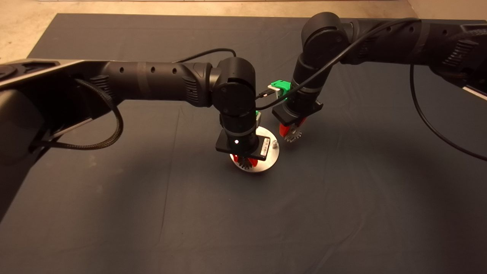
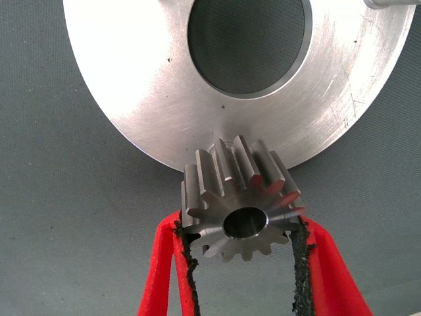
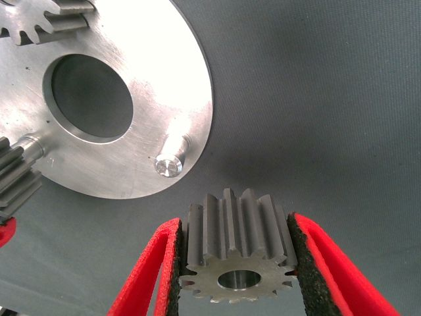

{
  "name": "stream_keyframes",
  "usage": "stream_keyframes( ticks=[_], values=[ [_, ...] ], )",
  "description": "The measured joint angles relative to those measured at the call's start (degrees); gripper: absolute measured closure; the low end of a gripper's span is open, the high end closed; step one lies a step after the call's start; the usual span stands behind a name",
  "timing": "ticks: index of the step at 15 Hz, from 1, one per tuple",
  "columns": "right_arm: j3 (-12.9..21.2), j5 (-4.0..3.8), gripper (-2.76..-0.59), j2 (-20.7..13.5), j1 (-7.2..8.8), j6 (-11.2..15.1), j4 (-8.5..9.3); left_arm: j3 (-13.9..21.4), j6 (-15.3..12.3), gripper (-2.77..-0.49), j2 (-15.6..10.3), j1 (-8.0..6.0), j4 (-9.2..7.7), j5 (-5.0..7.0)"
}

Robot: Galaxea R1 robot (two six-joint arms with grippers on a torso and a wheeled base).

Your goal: Install three planetary gears onto the carrier pins

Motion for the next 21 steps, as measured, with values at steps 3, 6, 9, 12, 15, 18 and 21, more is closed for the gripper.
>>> stream_keyframes(
  ticks=[3, 6, 9, 12, 15, 18, 21],
  values=[
    [0.00, 0.00, -1.01, 0.00, 0.00, 0.00, 0.00, 0.00, 0.06, -0.71, 0.02, -0.01, 0.00, -0.03],
    [0.00, -0.02, -1.02, 0.00, 0.00, 0.00, 0.00, 0.00, 0.06, -0.82, 0.00, -0.01, 0.00, -0.08],
    [0.00, 0.00, -1.01, 0.00, 0.00, 0.00, 0.00, 0.00, 0.15, -0.92, -0.13, -0.01, -0.02, -0.08],
    [0.00, 0.00, -1.03, -0.05, 0.00, 0.00, 0.00, 0.00, 0.22, -1.01, -0.30, -0.01, -0.05, -0.16],
    [-0.01, 0.00, -1.02, -0.08, -0.01, 0.00, 0.00, 1.49, 0.19, -1.13, -1.22, -0.01, -0.07, -0.51],
    [0.00, -0.11, -1.01, -0.10, -0.06, 0.01, 0.00, 3.13, 0.17, -1.24, -6.12, -0.06, -0.06, -0.81],
    [-0.04, -0.06, -1.01, 0.54, -0.77, 0.00, 0.00, 5.94, 0.15, -1.34, -11.45, -0.04, -0.05, 0.10]
  ],
)
